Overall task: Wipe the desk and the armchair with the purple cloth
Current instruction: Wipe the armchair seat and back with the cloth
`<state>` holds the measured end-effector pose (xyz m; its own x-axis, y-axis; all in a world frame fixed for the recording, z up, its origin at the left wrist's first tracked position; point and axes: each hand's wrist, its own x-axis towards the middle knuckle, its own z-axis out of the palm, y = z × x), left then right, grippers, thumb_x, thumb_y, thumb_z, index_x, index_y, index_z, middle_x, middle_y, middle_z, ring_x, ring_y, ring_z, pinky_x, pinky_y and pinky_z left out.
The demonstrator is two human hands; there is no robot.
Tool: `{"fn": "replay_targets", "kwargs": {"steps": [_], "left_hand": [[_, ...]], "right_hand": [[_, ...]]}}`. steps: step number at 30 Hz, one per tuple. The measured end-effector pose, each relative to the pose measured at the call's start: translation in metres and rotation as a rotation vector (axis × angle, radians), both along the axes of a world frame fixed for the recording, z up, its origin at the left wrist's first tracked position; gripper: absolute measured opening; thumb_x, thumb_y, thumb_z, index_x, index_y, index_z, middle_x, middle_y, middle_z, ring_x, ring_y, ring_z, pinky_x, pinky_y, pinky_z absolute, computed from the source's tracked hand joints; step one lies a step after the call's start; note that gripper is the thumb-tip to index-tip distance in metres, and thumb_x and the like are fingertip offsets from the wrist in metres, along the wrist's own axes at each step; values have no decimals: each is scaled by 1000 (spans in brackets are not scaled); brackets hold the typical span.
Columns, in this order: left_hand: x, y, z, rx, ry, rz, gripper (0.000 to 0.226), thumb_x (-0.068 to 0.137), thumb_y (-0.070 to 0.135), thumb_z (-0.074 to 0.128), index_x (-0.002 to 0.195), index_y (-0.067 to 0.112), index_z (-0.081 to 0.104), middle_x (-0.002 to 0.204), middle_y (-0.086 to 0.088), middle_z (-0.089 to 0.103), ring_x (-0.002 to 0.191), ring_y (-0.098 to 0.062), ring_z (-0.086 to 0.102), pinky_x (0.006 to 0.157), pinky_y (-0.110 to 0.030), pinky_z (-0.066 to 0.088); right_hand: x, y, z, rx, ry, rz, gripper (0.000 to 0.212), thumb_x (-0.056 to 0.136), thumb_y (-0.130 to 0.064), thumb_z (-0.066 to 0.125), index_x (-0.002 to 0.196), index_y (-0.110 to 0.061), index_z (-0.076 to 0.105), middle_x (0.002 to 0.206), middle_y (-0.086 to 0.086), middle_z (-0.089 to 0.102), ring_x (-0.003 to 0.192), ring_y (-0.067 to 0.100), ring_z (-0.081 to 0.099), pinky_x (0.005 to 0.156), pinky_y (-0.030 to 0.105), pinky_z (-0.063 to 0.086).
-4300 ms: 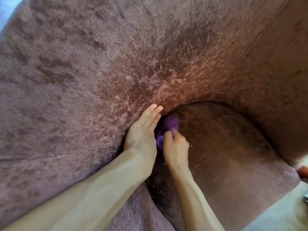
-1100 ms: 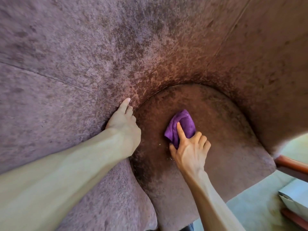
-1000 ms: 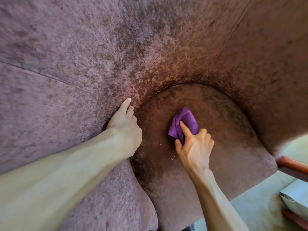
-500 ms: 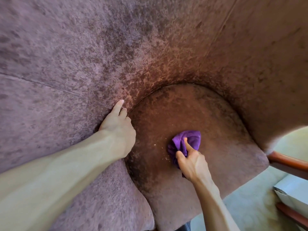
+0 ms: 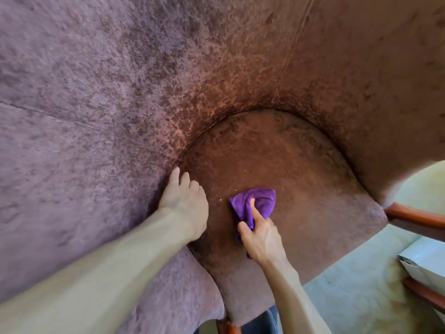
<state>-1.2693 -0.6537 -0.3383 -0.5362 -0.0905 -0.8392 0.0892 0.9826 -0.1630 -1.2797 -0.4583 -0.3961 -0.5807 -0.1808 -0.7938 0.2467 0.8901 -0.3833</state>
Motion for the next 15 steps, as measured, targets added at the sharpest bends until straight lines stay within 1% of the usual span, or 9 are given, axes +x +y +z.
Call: {"fn": "replay_targets", "kwargs": {"steps": [2, 3, 5, 7, 9, 11, 14, 15], "left_hand": [[32, 33, -18, 68, -32, 216, 79, 96, 36, 40, 159, 2, 5, 167, -21, 7, 154, -38, 5, 123, -56, 1], [48, 50, -26, 90, -53, 344, 83, 97, 39, 40, 159, 1, -1, 167, -22, -3, 154, -37, 0, 123, -55, 1], [72, 80, -43, 103, -78, 556, 95, 98, 51, 42, 155, 0, -14, 163, -23, -22, 154, -38, -10, 124, -53, 0], [84, 100, -59, 94, -70, 663, 110, 95, 63, 45, 150, -2, -25, 156, -25, -37, 151, -40, -21, 124, -53, -2], [90, 109, -73, 83, -40, 705, 119, 91, 67, 48, 144, -2, -32, 151, -25, -44, 148, -42, -28, 124, -53, -2], [93, 113, -83, 69, -7, 724, 122, 90, 67, 52, 142, -2, -35, 148, -23, -48, 147, -42, -30, 124, -52, 1], [94, 117, -91, 63, 3, 739, 122, 91, 66, 53, 138, 0, -38, 143, -21, -52, 146, -41, -32, 124, -50, 5], [94, 118, -92, 62, 2, 744, 122, 91, 66, 53, 137, 0, -38, 144, -21, -52, 146, -42, -32, 124, -50, 6]], "right_hand": [[-12, 7, 3, -20, -11, -5, 68, 85, -41, 52, 149, -56, 35, 134, 14, 64, 122, 33, 58, 100, 37, 47], [-18, 10, 4, -40, 32, -40, 68, 82, -43, 51, 147, -59, 36, 132, 11, 65, 120, 31, 60, 99, 37, 48], [-26, 11, 8, -84, 146, -92, 72, 78, -46, 47, 147, -63, 30, 129, 7, 63, 115, 29, 60, 99, 40, 49], [-23, 0, 10, -138, 193, -80, 74, 79, -48, 46, 147, -67, 21, 126, 1, 55, 114, 28, 59, 96, 36, 47], [-18, -12, 2, -122, 171, 58, 74, 86, -47, 49, 149, -65, 16, 129, 3, 50, 114, 33, 59, 94, 35, 46], [-15, -16, -9, -30, 112, 269, 74, 90, -48, 50, 153, -60, 14, 132, 11, 50, 113, 40, 61, 95, 40, 49], [-22, -7, -9, 134, 28, 528, 71, 84, -56, 46, 150, -60, 23, 131, 10, 57, 112, 38, 63, 92, 41, 51], [-27, -5, -5, 158, 33, 574, 70, 81, -57, 44, 149, -61, 27, 133, 8, 58, 112, 37, 64, 92, 40, 51]]}}
